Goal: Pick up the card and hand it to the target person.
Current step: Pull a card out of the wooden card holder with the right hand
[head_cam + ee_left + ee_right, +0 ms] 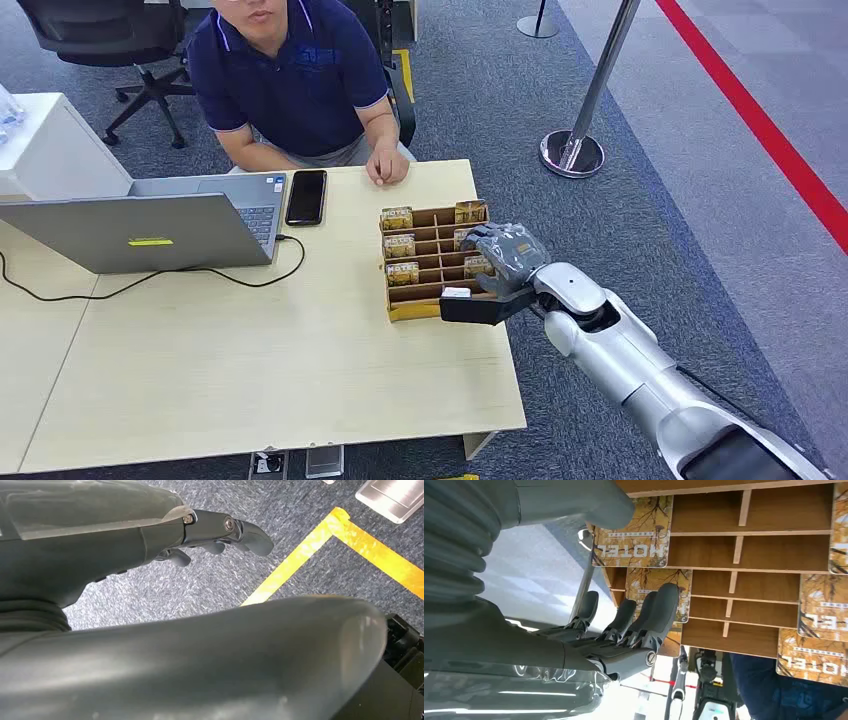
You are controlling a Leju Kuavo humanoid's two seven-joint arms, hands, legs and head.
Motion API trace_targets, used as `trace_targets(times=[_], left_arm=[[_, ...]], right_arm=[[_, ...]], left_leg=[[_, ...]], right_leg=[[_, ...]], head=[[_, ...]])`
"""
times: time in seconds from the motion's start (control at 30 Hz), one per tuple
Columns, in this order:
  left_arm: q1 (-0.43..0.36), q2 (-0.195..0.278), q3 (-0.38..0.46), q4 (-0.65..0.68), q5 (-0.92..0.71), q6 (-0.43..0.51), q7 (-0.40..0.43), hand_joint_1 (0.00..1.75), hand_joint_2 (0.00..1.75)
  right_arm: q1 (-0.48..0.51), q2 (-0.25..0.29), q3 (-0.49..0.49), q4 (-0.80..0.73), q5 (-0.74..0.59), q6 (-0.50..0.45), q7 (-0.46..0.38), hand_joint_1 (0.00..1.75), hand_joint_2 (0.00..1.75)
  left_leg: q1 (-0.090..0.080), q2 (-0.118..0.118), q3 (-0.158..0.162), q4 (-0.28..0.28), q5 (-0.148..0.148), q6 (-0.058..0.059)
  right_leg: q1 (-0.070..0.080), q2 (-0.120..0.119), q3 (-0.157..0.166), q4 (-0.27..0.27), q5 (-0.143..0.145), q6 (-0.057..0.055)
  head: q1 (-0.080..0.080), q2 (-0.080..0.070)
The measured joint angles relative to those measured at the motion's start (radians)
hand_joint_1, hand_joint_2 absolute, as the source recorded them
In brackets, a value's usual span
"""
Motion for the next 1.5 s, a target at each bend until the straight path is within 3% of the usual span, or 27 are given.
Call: trace_targets(times=[0.67,1.5], left_arm=[[0.0,0.0,0.001,0.0,-0.003,-0.002,0.001,0.0,0.0],[0.0,0.0,0.002,0.0,-0.004,-0.001,0.001,0.0,0.0]], right_arm=[[-0.001,0.018,-0.025,0.062,0.117,-0.064,0.071,0.78,1.75],[0.004,0.036,-0.042,0.059,0.075,-0.013,0.007,0.92,1.75]], left_leg=[[0.0,0.0,0.0,0.0,0.0,0.0],[0.0,0.0,0.0,0.0,0.0,0.0]], right_leg=[[0.0,0.0,0.0,0.0,0.0,0.0],[0.0,0.0,0.0,0.0,0.0,0.0]], head=[[0.0,0.0],[0.0,0.0]])
